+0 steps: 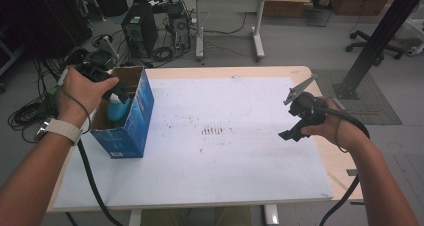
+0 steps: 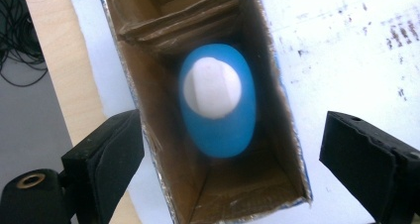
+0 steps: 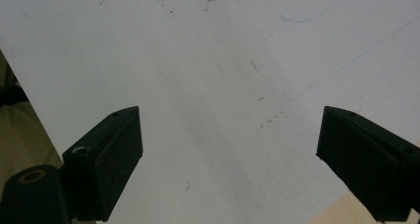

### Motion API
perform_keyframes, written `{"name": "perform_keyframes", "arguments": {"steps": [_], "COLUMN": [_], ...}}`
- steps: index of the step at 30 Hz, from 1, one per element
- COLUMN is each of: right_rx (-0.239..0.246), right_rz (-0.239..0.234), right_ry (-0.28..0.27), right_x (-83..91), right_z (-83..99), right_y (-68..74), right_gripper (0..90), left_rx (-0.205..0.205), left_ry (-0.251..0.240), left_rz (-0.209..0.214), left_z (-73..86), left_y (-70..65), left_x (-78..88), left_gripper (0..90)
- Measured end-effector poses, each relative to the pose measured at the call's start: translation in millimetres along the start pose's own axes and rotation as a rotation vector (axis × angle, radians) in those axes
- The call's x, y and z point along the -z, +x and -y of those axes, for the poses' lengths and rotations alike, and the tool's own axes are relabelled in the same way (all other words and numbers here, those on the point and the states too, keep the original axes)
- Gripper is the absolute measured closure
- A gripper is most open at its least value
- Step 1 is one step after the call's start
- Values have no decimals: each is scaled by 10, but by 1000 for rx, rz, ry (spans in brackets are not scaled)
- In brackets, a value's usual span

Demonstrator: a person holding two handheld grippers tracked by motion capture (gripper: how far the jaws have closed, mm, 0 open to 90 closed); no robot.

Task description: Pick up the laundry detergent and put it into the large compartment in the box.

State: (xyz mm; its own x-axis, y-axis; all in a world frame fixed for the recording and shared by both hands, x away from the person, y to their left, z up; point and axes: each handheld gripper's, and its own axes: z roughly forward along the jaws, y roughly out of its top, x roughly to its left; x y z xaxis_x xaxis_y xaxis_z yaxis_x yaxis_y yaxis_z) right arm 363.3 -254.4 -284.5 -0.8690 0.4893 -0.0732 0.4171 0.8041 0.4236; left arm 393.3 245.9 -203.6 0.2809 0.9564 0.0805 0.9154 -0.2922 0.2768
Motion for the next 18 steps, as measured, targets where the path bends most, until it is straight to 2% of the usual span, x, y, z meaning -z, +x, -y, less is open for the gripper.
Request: {"name": "perform_keyframes", "arguments": {"steps": [9, 18], "right_rx": [6, 8], "right_rz": [-1, 0], "right_ry": [3, -1], "right_x": [8, 30], "right_z": [-20, -32], "right_y": [20, 35], "right_gripper": [107, 107], "left_rx": [-53, -101], "left_ry": [9, -8], "left_rz": [12, 30], "left_z": [4, 14], "left_y": [-129, -242], "left_x": [122, 212], "left_gripper": [105, 111]}}
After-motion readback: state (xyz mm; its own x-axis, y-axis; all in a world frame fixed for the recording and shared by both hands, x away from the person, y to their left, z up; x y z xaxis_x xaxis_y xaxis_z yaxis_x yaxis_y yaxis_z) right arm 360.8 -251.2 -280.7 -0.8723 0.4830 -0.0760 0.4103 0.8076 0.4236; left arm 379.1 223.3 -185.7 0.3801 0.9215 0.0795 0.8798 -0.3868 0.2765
